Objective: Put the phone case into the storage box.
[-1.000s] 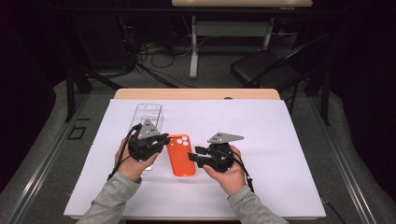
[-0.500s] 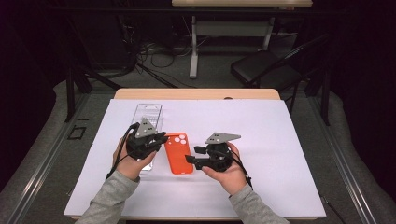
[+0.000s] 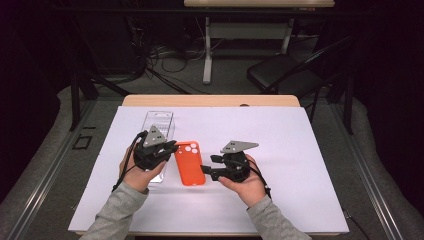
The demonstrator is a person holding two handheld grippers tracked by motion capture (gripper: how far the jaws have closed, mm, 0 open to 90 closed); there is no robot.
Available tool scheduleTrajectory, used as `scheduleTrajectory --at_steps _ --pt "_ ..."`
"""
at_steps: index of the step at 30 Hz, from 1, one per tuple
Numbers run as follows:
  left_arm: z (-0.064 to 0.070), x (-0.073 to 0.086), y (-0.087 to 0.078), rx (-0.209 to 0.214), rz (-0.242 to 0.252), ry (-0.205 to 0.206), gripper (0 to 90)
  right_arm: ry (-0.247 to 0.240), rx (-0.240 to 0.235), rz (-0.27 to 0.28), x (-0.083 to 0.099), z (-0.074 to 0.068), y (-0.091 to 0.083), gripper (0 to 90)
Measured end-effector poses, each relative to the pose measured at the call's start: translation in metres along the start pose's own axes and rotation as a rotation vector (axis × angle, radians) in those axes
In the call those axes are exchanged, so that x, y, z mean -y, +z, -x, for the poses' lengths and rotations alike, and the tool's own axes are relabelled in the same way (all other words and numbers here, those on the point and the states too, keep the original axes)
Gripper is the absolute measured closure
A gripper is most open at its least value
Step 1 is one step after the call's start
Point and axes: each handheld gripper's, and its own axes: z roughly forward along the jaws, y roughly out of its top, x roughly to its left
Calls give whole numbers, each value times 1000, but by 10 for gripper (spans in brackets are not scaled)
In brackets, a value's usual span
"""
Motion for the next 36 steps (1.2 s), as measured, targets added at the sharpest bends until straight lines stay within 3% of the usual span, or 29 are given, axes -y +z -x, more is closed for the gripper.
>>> scheduleTrajectory --at_steps 7,20,26,31,36 --pt "-2 0 -1 -2 4 -4 815 10 2 -10 0 2 1 390" --pt "-6 1 -2 -9 7 -5 814 9 81 0 0 10 -3 235" --pt "-8 1 -3 -12 11 -5 814 25 96 -3 0 15 -6 217" --pt "-9 1 -4 -9 14 -8 814 23 148 1 0 18 -8 197" --pt "-10 1 -4 -12 19 -12 814 38 161 9 0 22 -11 166"
